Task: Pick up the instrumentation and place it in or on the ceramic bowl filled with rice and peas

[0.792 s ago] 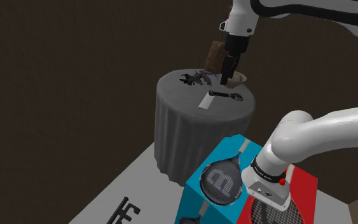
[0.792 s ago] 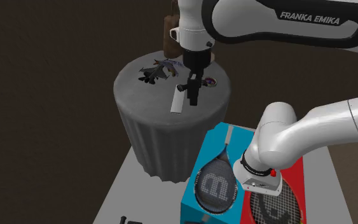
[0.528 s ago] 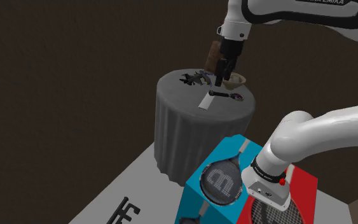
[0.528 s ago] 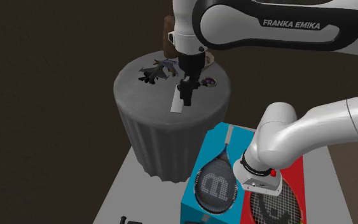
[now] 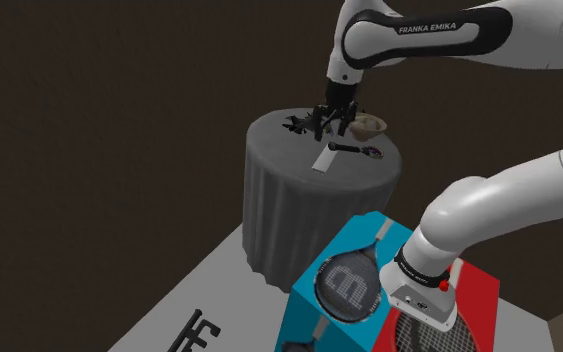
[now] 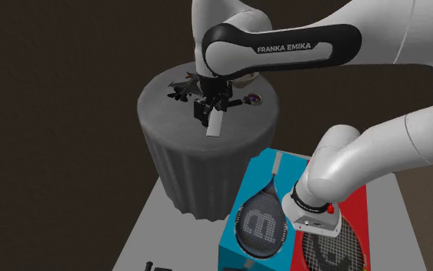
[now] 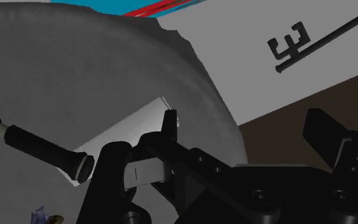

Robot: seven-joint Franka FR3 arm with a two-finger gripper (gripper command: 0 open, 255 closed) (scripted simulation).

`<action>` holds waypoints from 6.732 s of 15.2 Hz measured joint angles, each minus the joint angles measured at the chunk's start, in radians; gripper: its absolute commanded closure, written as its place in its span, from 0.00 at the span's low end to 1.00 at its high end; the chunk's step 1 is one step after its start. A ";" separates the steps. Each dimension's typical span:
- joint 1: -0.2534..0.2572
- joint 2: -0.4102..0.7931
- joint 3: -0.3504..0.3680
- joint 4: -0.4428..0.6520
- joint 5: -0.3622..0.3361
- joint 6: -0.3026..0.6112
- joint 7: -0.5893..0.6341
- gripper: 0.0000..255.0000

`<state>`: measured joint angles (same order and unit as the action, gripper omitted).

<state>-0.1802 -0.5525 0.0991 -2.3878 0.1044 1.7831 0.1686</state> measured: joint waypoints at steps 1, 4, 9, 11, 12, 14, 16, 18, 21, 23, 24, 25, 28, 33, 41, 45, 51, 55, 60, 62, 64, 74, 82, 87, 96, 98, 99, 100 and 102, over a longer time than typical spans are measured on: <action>-0.015 0.020 0.003 -0.012 -0.002 0.035 0.032 0.00; -0.063 0.096 0.007 -0.004 -0.016 0.112 0.128 0.00; -0.143 0.212 -0.002 -0.020 -0.048 0.257 0.281 0.00; -0.171 0.262 -0.003 -0.017 -0.062 0.309 0.351 0.00; -0.187 0.289 -0.008 -0.012 -0.070 0.332 0.382 0.00; -0.215 0.324 -0.016 -0.003 -0.085 0.365 0.446 0.00; -0.242 0.382 -0.024 0.003 -0.102 0.420 0.516 0.00; -0.261 0.406 -0.032 -0.009 -0.114 0.460 0.566 0.00; -0.268 0.440 -0.036 -0.022 -0.120 0.508 0.582 0.00; -0.270 0.457 -0.037 -0.036 -0.123 0.538 0.583 0.00; -0.271 0.469 -0.038 -0.038 -0.124 0.553 0.583 0.00; -0.271 0.476 -0.038 -0.040 -0.125 0.562 0.583 0.00; -0.271 0.482 -0.038 -0.045 -0.126 0.574 0.585 0.00; -0.271 0.483 -0.038 -0.046 -0.126 0.575 0.586 1.00; -0.271 0.482 -0.038 -0.046 -0.126 0.575 0.585 1.00; -0.270 0.471 -0.037 -0.042 -0.125 0.559 0.585 1.00; -0.270 0.422 -0.038 -0.008 -0.119 0.476 0.580 1.00; -0.269 0.391 -0.038 0.015 -0.116 0.422 0.578 1.00; -0.269 0.360 -0.040 0.055 -0.114 0.352 0.574 1.00; -0.269 0.347 -0.040 0.073 -0.113 0.320 0.573 1.00; -0.269 0.336 -0.041 0.090 -0.112 0.292 0.572 1.00; -0.269 0.300 -0.043 0.192 -0.110 0.155 0.567 1.00; -0.316 0.392 -0.109 0.325 -0.127 0.115 0.462 1.00; -0.362 0.469 -0.169 0.412 -0.131 0.107 0.358 1.00; -0.455 0.704 -0.256 0.703 -0.100 0.053 0.169 1.00; -0.479 0.774 -0.269 0.802 -0.086 0.024 0.131 1.00; -0.490 0.801 -0.274 0.838 -0.081 0.014 0.116 1.00; -0.500 0.833 -0.278 0.884 -0.074 -0.001 0.103 1.00; -0.509 0.857 -0.281 0.901 -0.069 0.006 0.089 1.00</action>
<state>-0.6897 0.3042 -0.1822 -1.4872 0.0351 1.7894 0.2580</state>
